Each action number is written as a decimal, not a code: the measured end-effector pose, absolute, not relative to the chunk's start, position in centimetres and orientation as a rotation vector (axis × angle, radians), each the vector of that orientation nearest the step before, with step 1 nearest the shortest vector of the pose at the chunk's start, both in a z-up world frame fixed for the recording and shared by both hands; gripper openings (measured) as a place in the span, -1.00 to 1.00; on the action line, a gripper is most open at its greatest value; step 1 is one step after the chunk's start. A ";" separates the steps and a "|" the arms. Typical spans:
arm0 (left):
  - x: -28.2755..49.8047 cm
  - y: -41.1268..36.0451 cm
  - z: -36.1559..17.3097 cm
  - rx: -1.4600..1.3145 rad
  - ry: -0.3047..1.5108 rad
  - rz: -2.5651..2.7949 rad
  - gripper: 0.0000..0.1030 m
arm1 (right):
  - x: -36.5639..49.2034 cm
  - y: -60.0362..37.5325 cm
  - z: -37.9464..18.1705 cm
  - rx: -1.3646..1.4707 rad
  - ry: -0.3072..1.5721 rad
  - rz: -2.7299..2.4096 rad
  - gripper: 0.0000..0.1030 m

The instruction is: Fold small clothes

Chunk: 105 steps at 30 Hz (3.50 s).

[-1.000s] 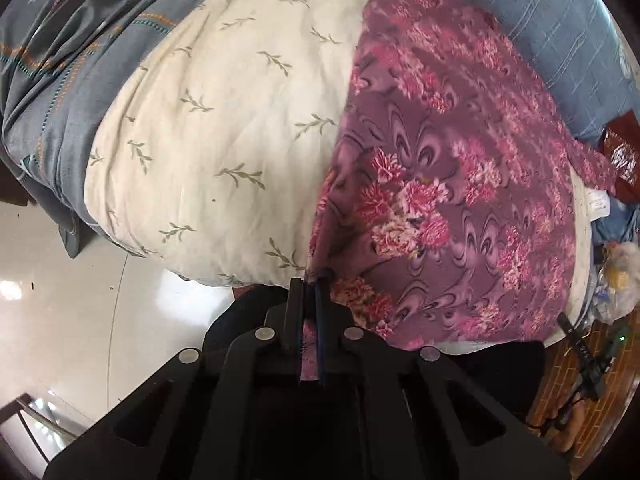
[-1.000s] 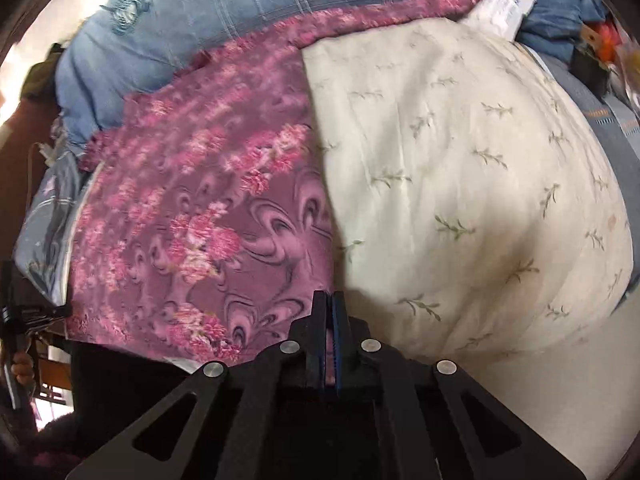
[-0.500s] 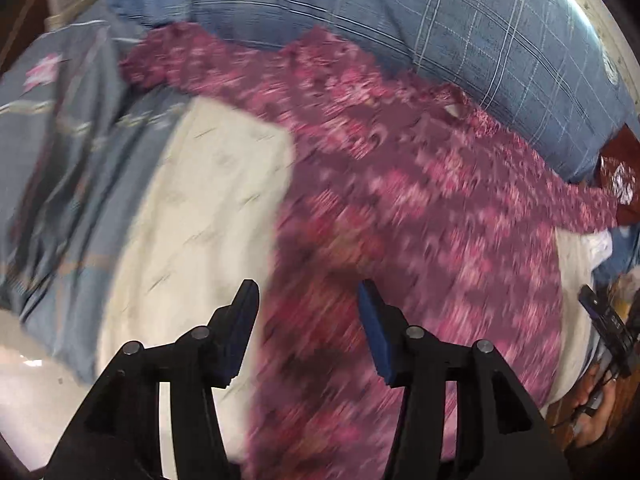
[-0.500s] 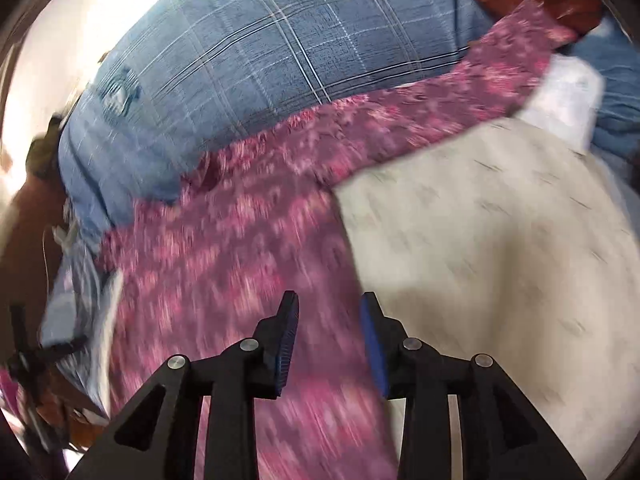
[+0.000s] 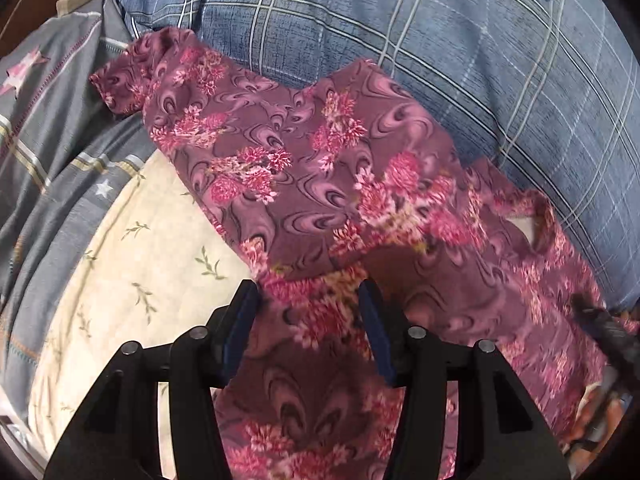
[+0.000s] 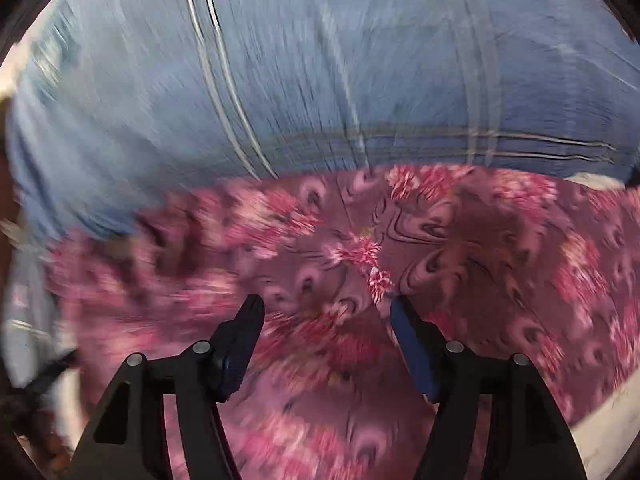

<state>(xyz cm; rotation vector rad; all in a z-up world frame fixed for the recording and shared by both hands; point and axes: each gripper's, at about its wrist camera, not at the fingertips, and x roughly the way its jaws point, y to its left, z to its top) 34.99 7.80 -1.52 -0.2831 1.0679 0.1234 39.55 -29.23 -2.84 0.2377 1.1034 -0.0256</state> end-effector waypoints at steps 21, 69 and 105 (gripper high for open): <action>35.6 3.0 -3.5 -0.045 1.008 0.158 0.64 | 30.8 -40.5 2.0 0.339 0.821 -0.175 -0.64; 31.7 9.9 2.7 -0.208 1.008 0.010 0.69 | 30.1 -15.3 2.7 0.320 0.801 0.293 -0.79; 35.3 4.6 2.8 -0.375 1.002 -0.084 -0.89 | 23.6 -36.7 -5.5 1.006 0.804 0.013 -0.93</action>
